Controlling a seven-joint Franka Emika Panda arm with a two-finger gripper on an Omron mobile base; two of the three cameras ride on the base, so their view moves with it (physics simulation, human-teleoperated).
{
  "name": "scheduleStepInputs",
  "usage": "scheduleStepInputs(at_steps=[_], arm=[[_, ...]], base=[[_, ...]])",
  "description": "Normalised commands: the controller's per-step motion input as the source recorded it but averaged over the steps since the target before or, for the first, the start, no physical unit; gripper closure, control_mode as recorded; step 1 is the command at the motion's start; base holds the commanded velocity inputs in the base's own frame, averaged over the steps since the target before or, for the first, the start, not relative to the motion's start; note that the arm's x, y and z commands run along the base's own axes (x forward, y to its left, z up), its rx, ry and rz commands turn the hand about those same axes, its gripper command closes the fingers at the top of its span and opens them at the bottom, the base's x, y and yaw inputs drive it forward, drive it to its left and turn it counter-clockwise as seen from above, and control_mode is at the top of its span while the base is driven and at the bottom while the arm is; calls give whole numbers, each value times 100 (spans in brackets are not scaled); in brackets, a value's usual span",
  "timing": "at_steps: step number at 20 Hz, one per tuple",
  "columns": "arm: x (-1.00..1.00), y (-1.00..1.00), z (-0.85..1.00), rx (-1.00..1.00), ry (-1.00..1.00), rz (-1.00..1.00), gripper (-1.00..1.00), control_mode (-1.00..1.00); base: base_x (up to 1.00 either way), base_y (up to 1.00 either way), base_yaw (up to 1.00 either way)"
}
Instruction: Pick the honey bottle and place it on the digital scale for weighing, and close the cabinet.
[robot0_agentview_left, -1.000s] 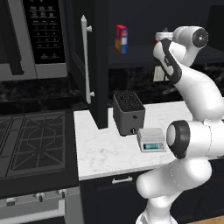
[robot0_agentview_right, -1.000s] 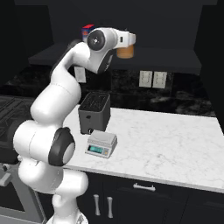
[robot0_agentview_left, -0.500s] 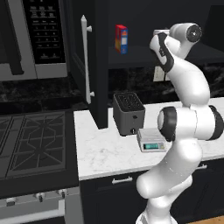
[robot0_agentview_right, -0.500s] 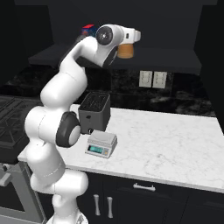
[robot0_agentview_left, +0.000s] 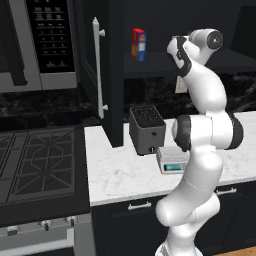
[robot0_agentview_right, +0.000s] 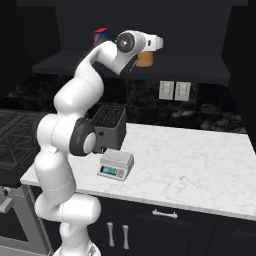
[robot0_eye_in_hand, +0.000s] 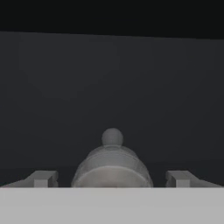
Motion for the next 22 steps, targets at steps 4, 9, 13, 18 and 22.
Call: scheduleStepInputs(at_steps=[4, 9, 13, 18, 22], arm=[[42, 0, -21, 0, 0, 0, 100, -100], [20, 0, -10, 0, 0, 0, 100, -100], [-44, 0, -6, 0, -9, 0, 100, -100], [-69, 0, -3, 0, -20, 0, 100, -100], [-97, 0, 0, 0, -22, 0, 100, -100]], base=[[0, 0, 0], [0, 0, 0], [0, 0, 0], [0, 0, 0], [0, 0, 0]])
